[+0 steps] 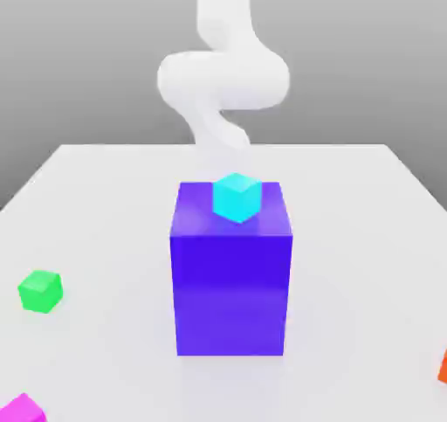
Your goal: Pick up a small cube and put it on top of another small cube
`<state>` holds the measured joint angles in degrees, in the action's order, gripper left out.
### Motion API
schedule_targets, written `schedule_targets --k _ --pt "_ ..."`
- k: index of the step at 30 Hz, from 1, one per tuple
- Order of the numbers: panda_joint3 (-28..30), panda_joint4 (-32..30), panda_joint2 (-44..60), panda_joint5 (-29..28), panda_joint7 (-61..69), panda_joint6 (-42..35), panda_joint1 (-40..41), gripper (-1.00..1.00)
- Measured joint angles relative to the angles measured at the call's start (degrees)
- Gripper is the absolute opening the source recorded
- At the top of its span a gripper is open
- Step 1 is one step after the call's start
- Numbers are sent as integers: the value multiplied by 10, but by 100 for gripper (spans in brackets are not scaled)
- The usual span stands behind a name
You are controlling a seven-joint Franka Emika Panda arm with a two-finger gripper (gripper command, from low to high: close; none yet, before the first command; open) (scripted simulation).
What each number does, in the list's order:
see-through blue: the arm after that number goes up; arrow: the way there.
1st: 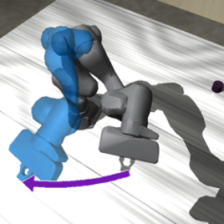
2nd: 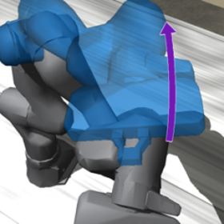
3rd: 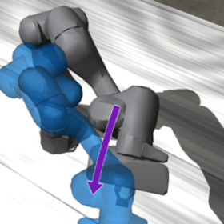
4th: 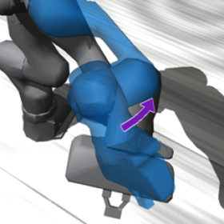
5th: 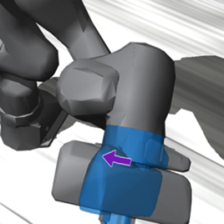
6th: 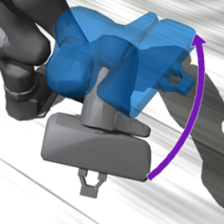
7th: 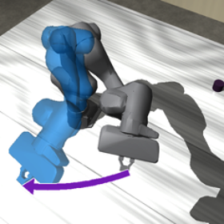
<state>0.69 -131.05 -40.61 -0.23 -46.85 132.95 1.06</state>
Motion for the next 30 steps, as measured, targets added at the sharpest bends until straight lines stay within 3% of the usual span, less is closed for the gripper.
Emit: schedule_targets --k 15,30 --pt "56 44 315 8 -45 70 59 0" --pt "88 89 629 72 -51 137 141 0"
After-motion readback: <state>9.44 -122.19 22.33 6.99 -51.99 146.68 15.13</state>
